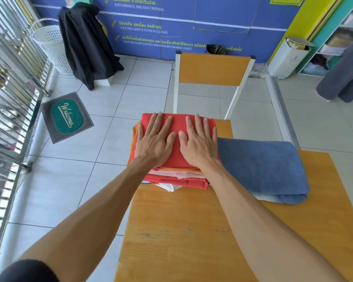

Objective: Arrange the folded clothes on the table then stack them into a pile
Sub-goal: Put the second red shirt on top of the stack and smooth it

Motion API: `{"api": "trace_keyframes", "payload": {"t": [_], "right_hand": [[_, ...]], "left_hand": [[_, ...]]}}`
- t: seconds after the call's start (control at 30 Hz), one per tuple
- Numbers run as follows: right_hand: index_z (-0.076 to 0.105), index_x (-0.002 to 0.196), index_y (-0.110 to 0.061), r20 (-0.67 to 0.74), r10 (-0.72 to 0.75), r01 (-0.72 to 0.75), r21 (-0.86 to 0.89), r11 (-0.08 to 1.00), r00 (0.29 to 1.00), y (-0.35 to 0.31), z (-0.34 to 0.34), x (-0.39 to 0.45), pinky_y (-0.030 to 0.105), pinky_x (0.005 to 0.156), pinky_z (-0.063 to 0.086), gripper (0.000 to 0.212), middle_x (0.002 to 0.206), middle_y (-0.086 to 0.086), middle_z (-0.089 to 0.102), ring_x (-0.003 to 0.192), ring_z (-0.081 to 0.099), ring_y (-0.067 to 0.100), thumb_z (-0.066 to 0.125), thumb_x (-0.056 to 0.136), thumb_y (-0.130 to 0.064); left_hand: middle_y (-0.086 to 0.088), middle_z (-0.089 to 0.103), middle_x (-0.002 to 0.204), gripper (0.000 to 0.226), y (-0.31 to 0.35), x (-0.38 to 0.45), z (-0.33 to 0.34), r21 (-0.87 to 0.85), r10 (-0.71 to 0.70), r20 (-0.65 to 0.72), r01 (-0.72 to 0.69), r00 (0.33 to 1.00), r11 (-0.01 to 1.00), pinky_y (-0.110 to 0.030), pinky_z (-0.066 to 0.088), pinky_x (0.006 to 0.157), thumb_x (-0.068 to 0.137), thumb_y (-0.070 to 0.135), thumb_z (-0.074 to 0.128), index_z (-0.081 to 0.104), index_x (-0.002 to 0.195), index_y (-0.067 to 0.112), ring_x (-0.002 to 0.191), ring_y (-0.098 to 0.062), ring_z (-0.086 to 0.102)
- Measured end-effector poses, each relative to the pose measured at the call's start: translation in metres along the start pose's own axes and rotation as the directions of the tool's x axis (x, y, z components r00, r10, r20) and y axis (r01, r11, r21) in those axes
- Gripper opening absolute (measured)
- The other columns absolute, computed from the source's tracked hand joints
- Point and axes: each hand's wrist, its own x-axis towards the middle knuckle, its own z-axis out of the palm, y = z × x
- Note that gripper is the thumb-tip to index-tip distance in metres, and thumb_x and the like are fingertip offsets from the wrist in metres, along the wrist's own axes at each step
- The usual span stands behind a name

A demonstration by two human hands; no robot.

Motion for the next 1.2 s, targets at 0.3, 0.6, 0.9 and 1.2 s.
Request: {"api": "trace_keyframes", "payload": {"t": [0.3, 0.6, 0.9, 1.2], "right_hand": [[0.041, 0.149, -0.012, 0.231, 0.381, -0.442, 0.368, 0.818, 0.896, 0.047, -0.018, 0.012, 0.056, 0.113, 0.032, 0.075, 0.146, 0.016, 0.052, 0.136, 0.044, 0.038, 0.011, 0.102, -0.062], [0.037, 0.051, -0.020, 0.012, 0.489, -0.342, 0.731, 0.590, 0.872, 0.048, -0.036, 0.050, 0.034, 0.061, 0.035, 0.056, 0.044, -0.011, 0.038, 0.053, 0.040, 0.015, 0.058, 0.095, -0.049], [0.049, 0.073, -0.015, 0.428, 0.634, -0.569, 0.822, 0.022, 0.644, 0.058, -0.028, 0.056, 0.029, 0.065, 0.054, 0.045, 0.073, 0.000, 0.055, 0.067, 0.057, 0.017, 0.077, 0.085, -0.049], [0.071, 0.092, -0.007, 0.370, 0.507, -0.517, 0.837, 0.181, 0.778, 0.072, -0.037, 0.065, 0.027, 0.070, 0.051, 0.036, 0.090, -0.001, 0.067, 0.086, 0.062, 0.019, 0.077, 0.088, -0.042]], "left_hand": [[0.001, -0.006, 0.166, 0.059, -0.004, -0.002, 0.006, -0.111, -0.182, -0.030, 0.178, 0.983, 0.978, -0.056, 0.003, 0.120, 0.102, 0.044, 0.020, 0.005, 0.158, 0.027, 0.152, -0.021, -0.010], [-0.014, 0.001, 0.165, 0.069, 0.040, 0.020, -0.007, 0.002, -0.225, -0.078, 0.225, 0.971, 0.974, -0.063, -0.009, 0.116, 0.086, 0.028, 0.034, 0.026, 0.153, 0.014, 0.151, -0.029, -0.012], [0.000, -0.003, 0.166, 0.067, 0.049, 0.016, 0.026, -0.086, -0.289, -0.097, 0.281, 0.952, 0.956, -0.075, -0.010, 0.107, 0.088, 0.076, 0.012, 0.016, 0.150, 0.051, 0.151, -0.023, -0.017], [-0.001, -0.002, 0.166, 0.070, 0.050, 0.013, 0.028, -0.077, -0.292, -0.104, 0.285, 0.951, 0.955, -0.075, -0.008, 0.107, 0.086, 0.078, 0.009, 0.012, 0.151, 0.050, 0.151, -0.024, -0.016]]}}
